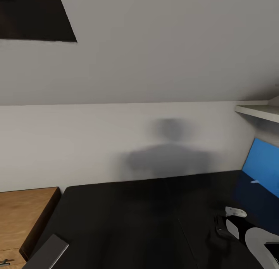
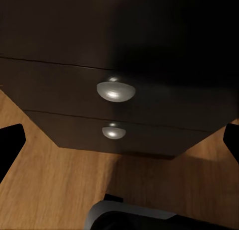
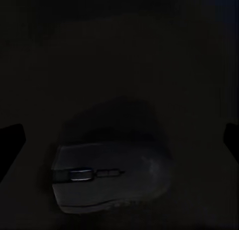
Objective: In the bedroom, organize the workspace by keeping the computer under the desk, ensuring the monitor is on the desk, placing the keyboard on the desk next to the monitor, placing the mouse on the desk next to the keyboard, moving the folder from the swivel chair onto the desk next to the mouse, stacking the notebook on top of the folder with the pen on top of the notebook, and positioning the swivel chair next to the desk.
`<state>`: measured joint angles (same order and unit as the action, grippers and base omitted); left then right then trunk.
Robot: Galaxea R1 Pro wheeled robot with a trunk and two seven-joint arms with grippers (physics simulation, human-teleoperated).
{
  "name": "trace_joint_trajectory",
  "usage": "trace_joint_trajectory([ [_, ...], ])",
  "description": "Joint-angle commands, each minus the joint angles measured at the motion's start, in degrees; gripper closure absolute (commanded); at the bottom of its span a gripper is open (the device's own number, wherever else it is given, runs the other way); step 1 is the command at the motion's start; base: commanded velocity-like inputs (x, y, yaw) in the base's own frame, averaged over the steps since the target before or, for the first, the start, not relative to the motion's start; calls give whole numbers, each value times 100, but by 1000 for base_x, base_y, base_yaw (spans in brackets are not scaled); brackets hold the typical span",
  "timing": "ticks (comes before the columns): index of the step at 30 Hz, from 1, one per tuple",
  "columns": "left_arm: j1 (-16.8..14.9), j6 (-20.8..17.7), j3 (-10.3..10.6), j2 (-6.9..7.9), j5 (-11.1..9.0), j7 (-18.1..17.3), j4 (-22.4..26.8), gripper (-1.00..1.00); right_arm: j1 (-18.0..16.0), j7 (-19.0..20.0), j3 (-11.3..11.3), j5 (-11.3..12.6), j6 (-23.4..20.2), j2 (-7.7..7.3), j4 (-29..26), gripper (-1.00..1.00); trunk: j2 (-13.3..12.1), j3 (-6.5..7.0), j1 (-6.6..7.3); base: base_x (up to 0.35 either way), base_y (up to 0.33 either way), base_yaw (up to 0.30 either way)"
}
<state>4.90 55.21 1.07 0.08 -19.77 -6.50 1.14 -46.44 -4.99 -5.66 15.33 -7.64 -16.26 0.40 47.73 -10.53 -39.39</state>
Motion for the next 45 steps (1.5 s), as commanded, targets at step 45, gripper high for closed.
trace_joint_trajectory([
  [45, 2, 7, 6, 26, -70, -44, 9, -100, 22, -11, -52, 47, -10, 5, 48, -100, 366, -160, -199, 0, 0, -5],
])
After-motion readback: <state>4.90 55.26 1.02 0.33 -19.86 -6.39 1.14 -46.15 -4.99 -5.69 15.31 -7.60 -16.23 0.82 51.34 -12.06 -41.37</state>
